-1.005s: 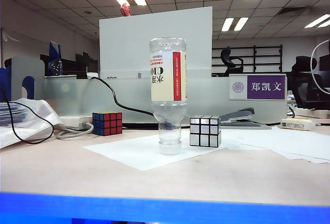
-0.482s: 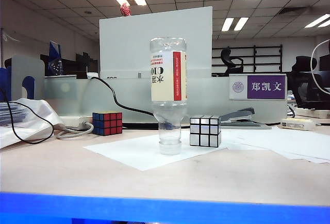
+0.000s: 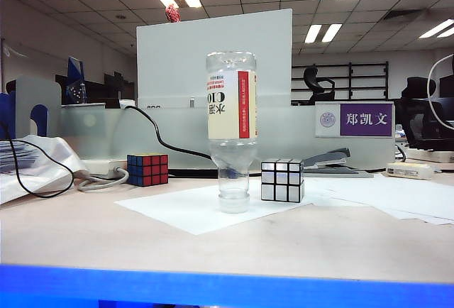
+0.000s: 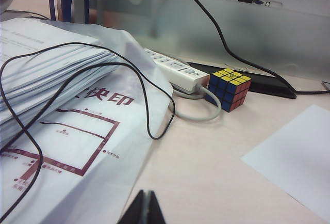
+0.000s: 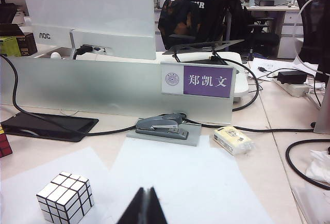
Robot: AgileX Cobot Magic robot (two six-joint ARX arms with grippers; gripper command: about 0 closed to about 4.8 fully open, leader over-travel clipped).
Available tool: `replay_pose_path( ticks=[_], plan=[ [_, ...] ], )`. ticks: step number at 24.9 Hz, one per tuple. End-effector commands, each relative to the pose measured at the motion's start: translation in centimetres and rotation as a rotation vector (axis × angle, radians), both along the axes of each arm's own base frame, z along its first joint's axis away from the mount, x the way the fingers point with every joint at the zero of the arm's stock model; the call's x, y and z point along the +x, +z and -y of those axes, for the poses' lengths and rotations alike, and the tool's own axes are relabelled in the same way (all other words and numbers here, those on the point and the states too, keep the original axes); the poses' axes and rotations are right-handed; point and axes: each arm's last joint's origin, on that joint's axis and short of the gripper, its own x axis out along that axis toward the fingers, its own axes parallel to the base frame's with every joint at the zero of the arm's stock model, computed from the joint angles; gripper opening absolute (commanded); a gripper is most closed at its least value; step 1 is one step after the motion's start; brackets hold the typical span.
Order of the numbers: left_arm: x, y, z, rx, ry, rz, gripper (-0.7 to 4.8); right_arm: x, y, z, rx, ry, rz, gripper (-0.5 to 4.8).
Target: Flip the plastic bottle upside down.
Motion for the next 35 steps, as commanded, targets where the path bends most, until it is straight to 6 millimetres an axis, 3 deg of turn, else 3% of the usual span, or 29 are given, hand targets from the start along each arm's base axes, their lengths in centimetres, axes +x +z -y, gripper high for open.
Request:
replay_pose_path(
  ticks=[1,6,11,16,23,35],
  plan=[
    [0.0,0.1,0.0,0.0,-0.006,0.006,0.04,-0.1,0.3,0.0,0.005,0.001,0.015,-0.08],
    [0.0,0.1,0.0,0.0,-0.006,0.006,0.04,-0.1,0.2,0.1,-0.085,-0.037,0.013,-0.08],
    [0.0,0.1,0.0,0.0,-0.006,0.006,0.04,-0.4,-1.5,1.0,-0.152,-0.261,-0.161,-0.08],
    [0.0,0.1,0.0,0.0,-0.006,0.005,0.04,-1.4,-2.6,2.4,-0.08,-0.376,-0.125,-0.08],
    [0.0,0.1,0.0,0.0,-0.006,0.004,0.04,-2.1,-4.7,3.2,0.001,-0.304,-0.025,-0.08],
    [0.0,0.1,0.0,0.0,-0.006,0.004,0.04,-0.5,-8.7,3.3,0.095,-0.24,-0.01,-0.08]
  ],
)
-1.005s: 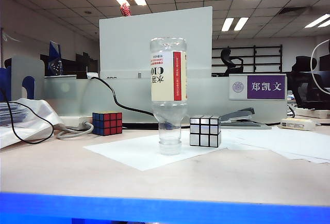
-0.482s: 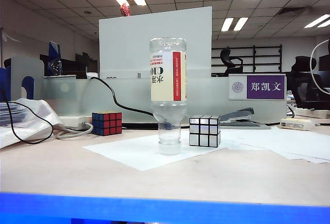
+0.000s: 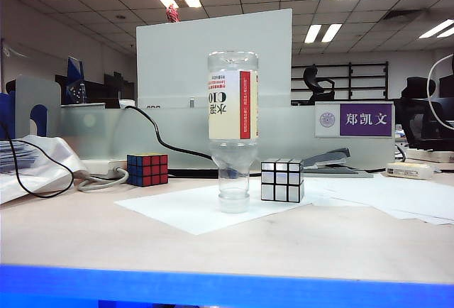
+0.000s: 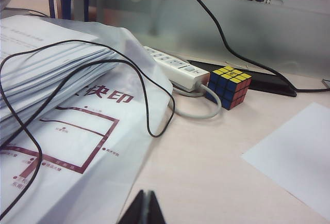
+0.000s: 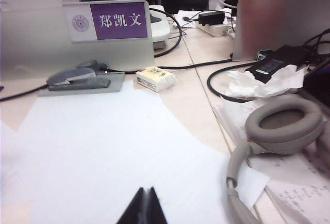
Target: Flip the plastic bottle upside down.
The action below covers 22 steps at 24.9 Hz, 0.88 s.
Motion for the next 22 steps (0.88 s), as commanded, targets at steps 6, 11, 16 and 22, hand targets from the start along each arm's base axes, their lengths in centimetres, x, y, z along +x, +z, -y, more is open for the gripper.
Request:
replay_pose_path(
  ticks=[6,11,16,22],
  plan=[
    [0.0,0.1,0.0,0.0,-0.005,0.011,0.04,0.6,-0.8,-0.3,0.026,0.079,0.111,-0.08],
    [0.0,0.1,0.0,0.0,-0.006,0.011,0.04,0.7,-1.0,-0.7,0.024,0.108,0.108,-0.08],
    [0.0,0.1,0.0,0.0,-0.006,0.011,0.04,0.9,-1.7,-0.9,0.029,0.134,0.094,-0.08],
    [0.0,0.1,0.0,0.0,-0.005,0.011,0.04,0.9,-1.9,-1.0,0.031,0.145,0.084,-0.08]
  ],
)
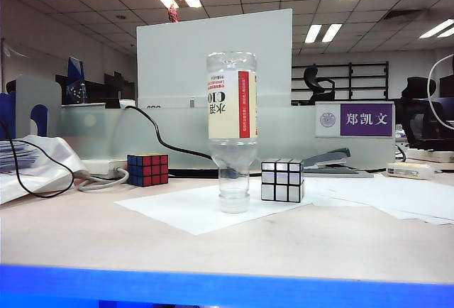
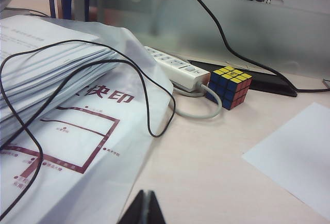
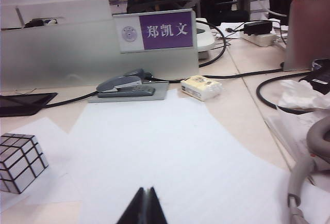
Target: Flip the plastic bottle upside down.
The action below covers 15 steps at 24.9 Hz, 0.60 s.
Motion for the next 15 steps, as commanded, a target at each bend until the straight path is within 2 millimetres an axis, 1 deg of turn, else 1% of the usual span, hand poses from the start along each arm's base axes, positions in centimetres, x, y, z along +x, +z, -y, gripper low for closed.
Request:
replay_pose_path(
  ticks=[1,15],
  plan=[
    [-0.01,0.12,0.03,0.0,-0.006,0.011,0.04,0.03,-0.06,-0.01,0.001,0.0,0.013,-0.08],
    [-0.01,0.12,0.03,0.0,-0.006,0.011,0.04,0.03,-0.03,-0.02,0.001,0.006,0.016,-0.08]
  ],
)
